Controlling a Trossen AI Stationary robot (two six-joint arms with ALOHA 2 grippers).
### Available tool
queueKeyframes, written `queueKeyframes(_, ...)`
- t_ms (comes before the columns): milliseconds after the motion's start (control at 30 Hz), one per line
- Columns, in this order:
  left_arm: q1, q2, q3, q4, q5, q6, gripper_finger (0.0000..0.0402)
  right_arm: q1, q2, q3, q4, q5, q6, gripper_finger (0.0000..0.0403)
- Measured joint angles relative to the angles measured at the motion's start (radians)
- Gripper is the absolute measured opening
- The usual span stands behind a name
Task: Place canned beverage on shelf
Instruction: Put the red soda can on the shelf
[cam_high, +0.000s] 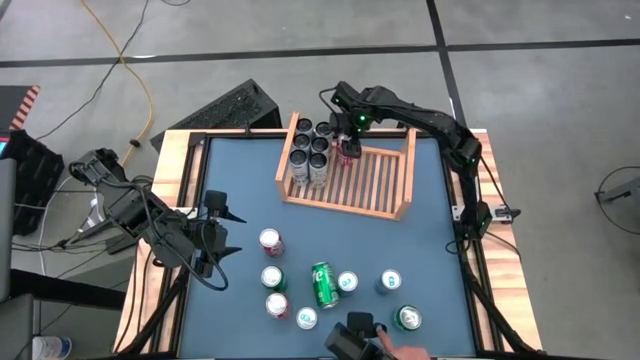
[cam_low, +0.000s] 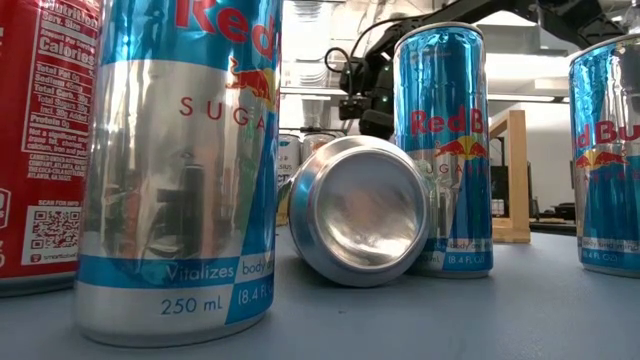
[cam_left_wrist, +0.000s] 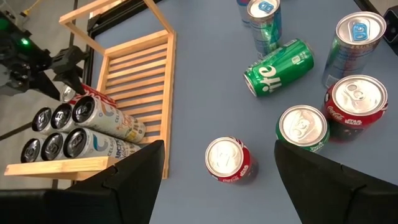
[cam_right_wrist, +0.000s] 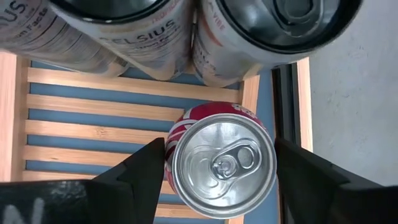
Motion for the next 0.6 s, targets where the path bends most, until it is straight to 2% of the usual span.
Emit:
queueKeyframes(433,0.0,0.0,0.0,0.0,-0.005,0.002,0.0291,0.047,0.001,-0.007,0.053,0.043,-0.126,0.0269)
queueKeyframes(600,0.0,0.0,0.0,0.0,-0.005,0.002,0.0291,0.055,0.002,-0.007,0.056,0.045,-0.127,0.0269)
